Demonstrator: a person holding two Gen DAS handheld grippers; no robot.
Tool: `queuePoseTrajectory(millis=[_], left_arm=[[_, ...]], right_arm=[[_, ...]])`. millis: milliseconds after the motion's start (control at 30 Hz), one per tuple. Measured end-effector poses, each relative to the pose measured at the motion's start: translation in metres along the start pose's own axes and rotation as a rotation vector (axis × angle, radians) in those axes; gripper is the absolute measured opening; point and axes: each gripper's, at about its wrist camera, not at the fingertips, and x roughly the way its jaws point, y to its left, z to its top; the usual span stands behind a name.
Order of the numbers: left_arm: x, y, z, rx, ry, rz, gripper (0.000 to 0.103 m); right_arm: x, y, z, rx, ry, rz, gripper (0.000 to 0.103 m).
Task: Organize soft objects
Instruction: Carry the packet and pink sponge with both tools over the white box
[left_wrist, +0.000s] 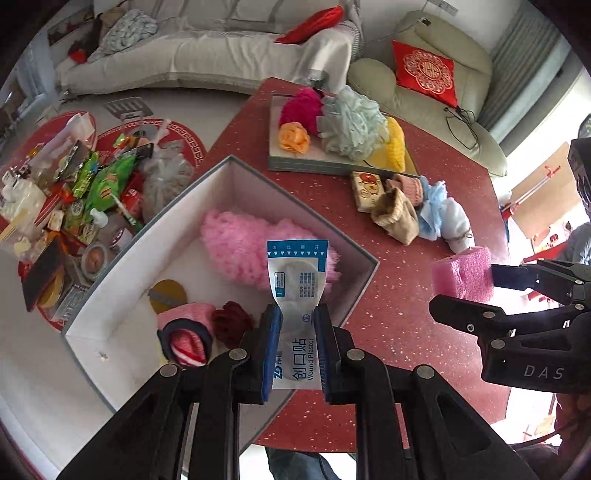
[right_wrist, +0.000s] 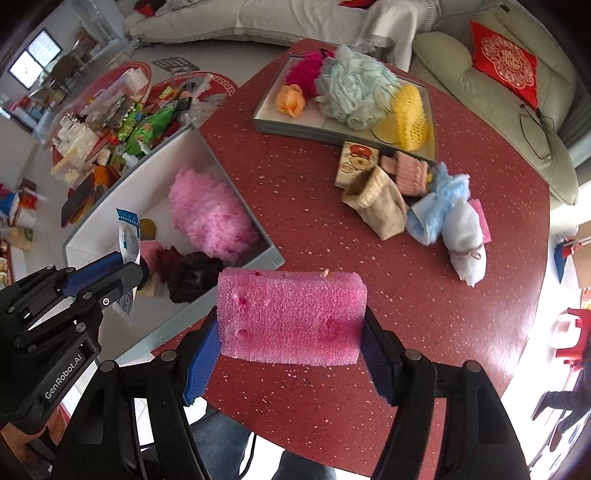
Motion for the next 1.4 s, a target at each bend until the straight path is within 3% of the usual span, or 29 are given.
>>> queuePoseTrajectory(millis=[367, 667, 1400], left_arm=[[-0.009, 0.064, -0.026, -0.158, -0.006, 0.09, 0.02], [-0.012, 0.092, -0.038, -0.211, -0.001, 0.121, 0.02], [-0.002, 0.114, -0.039, -0.193, 0.036, 0.128, 0.02]], right_arm=[[0.007, 0.083, 0.022, -0.217, 0.013, 0.041, 0.073], [0.014, 0.132, 0.028, -0.327, 0.023, 0.065, 0.073], [0.028, 0.162, 0.035, -0.34, 0.044, 0.089, 0.073]])
